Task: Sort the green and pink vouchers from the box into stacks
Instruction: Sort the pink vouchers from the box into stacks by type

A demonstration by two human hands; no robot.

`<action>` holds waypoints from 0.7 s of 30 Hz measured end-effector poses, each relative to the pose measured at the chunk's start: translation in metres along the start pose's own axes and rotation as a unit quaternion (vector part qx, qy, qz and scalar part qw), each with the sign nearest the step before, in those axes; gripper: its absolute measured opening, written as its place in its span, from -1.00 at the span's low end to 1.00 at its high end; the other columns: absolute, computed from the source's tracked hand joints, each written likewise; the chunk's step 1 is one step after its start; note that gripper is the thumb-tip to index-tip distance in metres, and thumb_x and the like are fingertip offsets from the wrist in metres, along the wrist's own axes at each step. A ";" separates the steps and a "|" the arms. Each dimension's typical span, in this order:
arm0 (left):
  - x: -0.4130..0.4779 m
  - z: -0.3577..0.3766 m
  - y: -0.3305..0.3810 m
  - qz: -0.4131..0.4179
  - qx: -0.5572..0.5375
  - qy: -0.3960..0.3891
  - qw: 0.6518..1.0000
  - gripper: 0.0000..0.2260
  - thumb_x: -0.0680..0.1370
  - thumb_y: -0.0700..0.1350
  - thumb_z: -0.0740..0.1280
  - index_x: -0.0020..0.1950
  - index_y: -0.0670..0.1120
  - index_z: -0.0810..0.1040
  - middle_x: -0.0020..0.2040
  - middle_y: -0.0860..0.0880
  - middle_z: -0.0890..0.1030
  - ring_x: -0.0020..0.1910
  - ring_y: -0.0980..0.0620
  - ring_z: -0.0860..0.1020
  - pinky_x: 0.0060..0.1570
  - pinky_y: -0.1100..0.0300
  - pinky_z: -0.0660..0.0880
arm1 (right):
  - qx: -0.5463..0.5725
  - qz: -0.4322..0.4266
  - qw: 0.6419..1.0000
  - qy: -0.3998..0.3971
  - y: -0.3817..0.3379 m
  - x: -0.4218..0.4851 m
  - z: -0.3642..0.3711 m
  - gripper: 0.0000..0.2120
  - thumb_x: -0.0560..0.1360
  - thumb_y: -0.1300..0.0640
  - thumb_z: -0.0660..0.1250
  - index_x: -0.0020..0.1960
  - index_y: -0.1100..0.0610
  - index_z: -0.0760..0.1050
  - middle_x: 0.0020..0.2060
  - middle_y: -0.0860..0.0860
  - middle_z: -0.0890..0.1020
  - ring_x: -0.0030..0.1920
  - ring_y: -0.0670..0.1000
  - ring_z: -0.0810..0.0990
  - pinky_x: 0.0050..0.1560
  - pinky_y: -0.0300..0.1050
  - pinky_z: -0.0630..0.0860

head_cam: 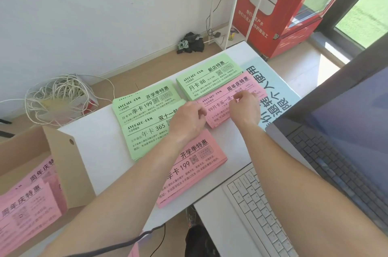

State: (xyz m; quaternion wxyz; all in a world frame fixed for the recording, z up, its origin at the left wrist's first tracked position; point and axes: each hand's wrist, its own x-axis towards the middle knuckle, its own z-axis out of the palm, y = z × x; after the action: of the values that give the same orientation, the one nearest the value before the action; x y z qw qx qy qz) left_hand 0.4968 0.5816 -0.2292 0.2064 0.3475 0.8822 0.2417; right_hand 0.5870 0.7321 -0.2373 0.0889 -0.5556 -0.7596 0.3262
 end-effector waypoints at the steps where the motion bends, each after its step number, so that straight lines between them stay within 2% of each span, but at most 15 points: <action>1: -0.004 -0.004 -0.003 -0.005 -0.002 0.003 1.000 -0.85 0.59 -0.12 0.28 0.05 0.03 0.63 0.10 0.06 0.54 0.05 0.05 0.52 0.03 0.12 0.44 | -0.017 -0.019 1.000 -0.010 -0.004 -0.006 0.000 -0.70 0.57 0.16 0.24 0.27 0.05 0.55 0.30 0.05 0.44 0.05 0.03 0.46 0.04 -0.03 0.43; 6: -0.052 -0.036 -0.029 -0.021 -0.023 0.012 0.999 -0.80 0.61 -0.09 0.30 0.21 0.01 0.59 0.19 0.05 0.57 0.11 0.05 0.55 0.20 0.05 0.50 | -0.077 -0.106 0.989 -0.064 -0.024 -0.065 0.006 -0.73 0.56 0.17 0.26 0.24 0.05 0.55 0.28 0.06 0.46 0.09 0.10 0.56 0.02 -0.02 0.46; 9: -0.100 -0.059 -0.052 -0.026 -0.044 0.030 0.998 -0.82 0.60 -0.10 0.31 0.18 0.01 0.60 0.15 0.05 0.59 0.11 0.04 0.55 0.19 0.03 0.50 | -0.102 -0.142 0.980 -0.098 -0.037 -0.118 0.012 -0.73 0.57 0.14 0.27 0.26 0.04 0.54 0.29 0.06 0.46 0.10 0.12 0.58 0.09 0.07 0.55; 11: -0.138 -0.074 -0.070 -0.032 -0.053 0.046 0.997 -0.84 0.58 -0.10 0.31 0.14 0.01 0.60 0.12 0.05 0.60 0.08 0.03 0.56 0.17 0.02 0.50 | -0.119 -0.175 0.970 -0.121 -0.043 -0.158 0.019 -0.70 0.58 0.15 0.25 0.28 0.06 0.54 0.30 0.07 0.46 0.16 0.15 0.57 0.16 0.09 0.53; 15: -0.228 -0.099 -0.115 -0.051 -0.058 0.078 0.994 -0.85 0.58 -0.09 0.32 0.11 0.01 0.62 0.09 0.08 0.62 0.00 0.09 0.56 0.10 0.09 0.48 | -0.160 -0.242 0.942 -0.168 -0.046 -0.246 0.043 -0.73 0.57 0.12 0.29 0.25 0.07 0.56 0.28 0.10 0.48 0.17 0.15 0.57 0.17 0.03 0.50; 21: -0.357 -0.119 -0.195 -0.119 -0.041 0.105 0.986 -0.87 0.59 -0.04 0.33 0.11 0.07 0.60 0.09 0.12 0.60 0.06 0.11 0.56 0.11 0.10 0.51 | -0.206 -0.329 0.884 -0.260 -0.040 -0.354 0.084 -0.72 0.58 0.05 0.31 0.28 0.04 0.55 0.31 0.07 0.47 0.15 0.09 0.57 0.12 -0.01 0.52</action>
State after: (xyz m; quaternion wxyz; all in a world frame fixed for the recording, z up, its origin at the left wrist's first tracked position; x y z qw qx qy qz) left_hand 0.5739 0.1686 -0.1752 0.1535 0.2041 0.9234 0.2865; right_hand 0.6436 0.3723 -0.1977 -0.1260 -0.1748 -0.9447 0.2471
